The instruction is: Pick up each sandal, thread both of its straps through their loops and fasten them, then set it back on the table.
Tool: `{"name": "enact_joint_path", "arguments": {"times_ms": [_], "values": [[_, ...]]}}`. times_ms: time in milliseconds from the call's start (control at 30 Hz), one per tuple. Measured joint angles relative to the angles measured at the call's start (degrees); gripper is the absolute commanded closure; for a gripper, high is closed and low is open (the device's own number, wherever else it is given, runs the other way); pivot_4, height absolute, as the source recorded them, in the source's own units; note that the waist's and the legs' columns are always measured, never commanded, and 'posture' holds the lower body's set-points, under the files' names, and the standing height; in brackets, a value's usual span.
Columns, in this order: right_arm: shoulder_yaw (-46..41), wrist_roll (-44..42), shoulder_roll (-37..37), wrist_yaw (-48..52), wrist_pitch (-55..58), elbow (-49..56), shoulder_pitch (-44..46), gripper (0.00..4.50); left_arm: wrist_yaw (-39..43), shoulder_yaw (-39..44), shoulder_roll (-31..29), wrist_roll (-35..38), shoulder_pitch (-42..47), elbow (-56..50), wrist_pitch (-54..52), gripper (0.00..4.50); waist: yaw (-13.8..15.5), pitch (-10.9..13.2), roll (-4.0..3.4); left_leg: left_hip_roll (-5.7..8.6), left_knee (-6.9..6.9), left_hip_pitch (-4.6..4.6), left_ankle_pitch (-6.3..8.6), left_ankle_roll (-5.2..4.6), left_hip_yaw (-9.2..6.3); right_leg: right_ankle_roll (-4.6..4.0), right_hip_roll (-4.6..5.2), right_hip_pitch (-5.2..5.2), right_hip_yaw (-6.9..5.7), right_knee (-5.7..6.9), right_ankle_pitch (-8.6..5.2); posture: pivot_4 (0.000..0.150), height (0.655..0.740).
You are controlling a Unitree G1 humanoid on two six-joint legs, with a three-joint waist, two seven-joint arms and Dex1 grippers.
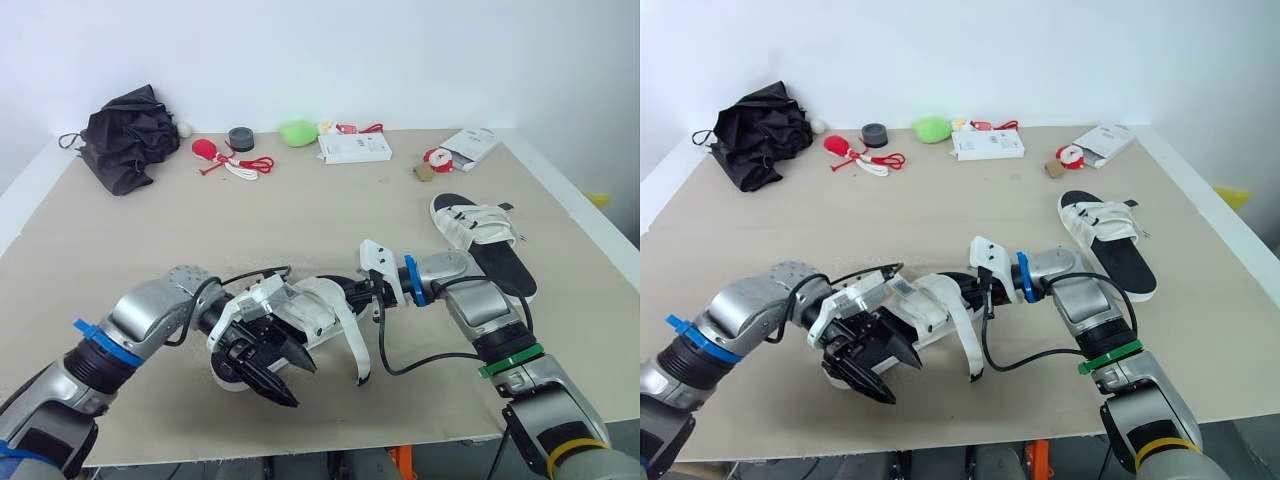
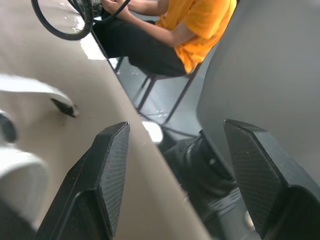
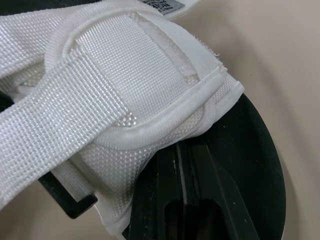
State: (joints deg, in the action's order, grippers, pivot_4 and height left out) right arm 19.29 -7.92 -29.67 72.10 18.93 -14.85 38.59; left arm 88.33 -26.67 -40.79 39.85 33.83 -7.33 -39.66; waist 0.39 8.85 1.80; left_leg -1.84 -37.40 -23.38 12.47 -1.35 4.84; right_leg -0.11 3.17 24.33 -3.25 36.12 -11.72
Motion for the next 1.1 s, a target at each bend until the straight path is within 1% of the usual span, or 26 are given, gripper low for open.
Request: {"name": "enact_joint_path", "arguments": {"times_ms": [133, 233, 333, 533, 633, 733, 767, 833, 967, 1000, 1067, 1100], "values": [[0.0, 0.0, -0.1, -0.3, 0.0, 0.2, -0.2, 4.50, -4.0, 0.3, 2.3, -6.8, -0.2, 5.2, 4.8, 1.44, 0.0, 0.0, -0.02, 0.01, 0.00, 0.02, 0.00, 0.00, 0.00, 0.00, 0.01, -0.01, 0.00, 0.01, 0.00, 0.150, 0.7400], [-0.1, 0.0, -0.3, -0.2, 0.0, 0.2, -0.3, 4.50, -4.2, 1.2, 3.6, -10.0, -0.1, 9.3, 9.4, 1.44, 0.1, 0.0, -0.02, 0.03, -0.02, 0.02, 0.00, 0.00, -0.02, 0.00, 0.07, -0.03, -0.03, 0.00, 0.01, 0.150, 0.7400], [-0.1, 0.0, -0.6, -0.3, 0.1, -0.1, -0.2, 4.50, -4.0, 1.9, 4.5, -11.1, 0.3, 12.1, 12.3, 1.44, 0.2, 0.0, -0.02, 0.06, -0.11, 0.04, -0.03, -0.04, -0.04, 0.07, 0.20, 0.04, -0.11, 0.00, 0.05, 0.150, 0.7400], [-0.1, 0.2, -1.5, -0.6, 0.8, 0.2, 0.0, 4.50, -5.7, 4.4, 5.3, -14.4, 0.9, 15.8, 13.6, 1.44, 0.3, 0.0, -0.07, 0.09, -0.15, 0.01, -0.04, 0.01, -0.02, 0.17, 0.61, 0.09, -0.50, -0.02, 0.11, 0.150, 0.7400], [0.0, 0.1, -3.5, 0.6, 2.0, 2.9, -0.7, 4.50, -6.4, 5.9, 5.4, -15.9, 0.9, 16.8, 14.8, 1.44, 0.3, 0.0, -0.08, 0.11, -0.11, -0.05, -0.05, -0.03, -0.02, 0.10, 0.65, 0.09, -0.57, -0.02, 0.07, 0.150, 0.7400], [-0.3, -0.4, -4.9, 1.4, 2.7, 5.7, -1.8, 4.50, -6.7, 7.2, 5.5, -16.6, 1.0, 17.6, 15.6, 1.44, 0.3, 0.0, -0.07, 0.15, -0.10, -0.39, 0.13, -0.04, -0.03, -0.06, 0.61, 0.13, -0.54, -0.01, -0.04, 0.150, 0.7400], [-0.5, -0.6, -5.5, 1.5, 3.2, 6.9, -2.3, 4.50, -6.8, 7.5, 5.7, -17.0, 1.0, 17.6, 16.0, 1.44, 0.4, 0.0, -0.07, 0.19, -0.12, -0.42, 0.28, -0.10, -0.04, 0.07, 0.59, 0.13, -0.51, 0.00, 0.01, 0.150, 0.7400], [-0.6, -0.8, -6.1, 1.6, 3.5, 8.1, -2.8, 4.50, -6.8, 7.7, 6.0, -17.2, 1.1, 17.7, 16.1, 1.44, 0.4, 0.0, -0.07, 0.25, -0.14, -0.46, 0.40, -0.17, -0.04, 0.09, 0.60, 0.12, -0.50, -0.01, -0.02, 0.150, 0.7400], [-1.1, -0.9, -7.2, 1.7, 4.2, 10.0, -3.8, 4.50, -6.9, 9.4, 6.8, -16.4, 1.2, 18.0, 14.1, 1.44, 0.5, 0.0, -0.07, 0.47, -0.22, -0.57, 0.62, -0.38, -0.05, 0.48, 0.60, 0.12, -0.52, -0.02, -0.27, 0.150, 0.7400], [-1.1, -1.0, -7.5, 1.7, 4.4, 10.2, -3.9, 4.50, -6.6, 10.0, 6.8, -15.0, 1.2, 17.6, 12.0, 1.44, 0.5, 0.0, -0.06, 0.53, -0.27, -0.61, 0.66, -0.45, -0.05, 0.53, 0.65, 0.12, -0.51, -0.02, -0.28, 0.150, 0.7400], [-1.3, -1.3, -7.8, 1.8, 4.8, 10.4, -4.1, 4.50, -4.8, 11.4, 5.9, -9.8, 1.3, 14.0, 4.9, 1.44, 0.5, 0.0, -0.04, 0.57, -0.46, -0.73, 0.77, -0.58, -0.08, 0.66, 0.71, 0.12, -0.53, -0.03, -0.30, 0.150, 0.7400], [-1.4, -1.4, -7.8, 1.5, 5.1, 10.9, -4.3, 4.50, -2.3, 11.3, 3.3, -6.9, 1.3, 10.8, -0.2, 1.44, 0.5, 0.0, -0.02, 0.57, -0.58, -0.76, 0.85, -0.61, -0.08, 0.69, 0.70, 0.12, -0.51, -0.02, -0.31, 0.150, 0.7400]]}}
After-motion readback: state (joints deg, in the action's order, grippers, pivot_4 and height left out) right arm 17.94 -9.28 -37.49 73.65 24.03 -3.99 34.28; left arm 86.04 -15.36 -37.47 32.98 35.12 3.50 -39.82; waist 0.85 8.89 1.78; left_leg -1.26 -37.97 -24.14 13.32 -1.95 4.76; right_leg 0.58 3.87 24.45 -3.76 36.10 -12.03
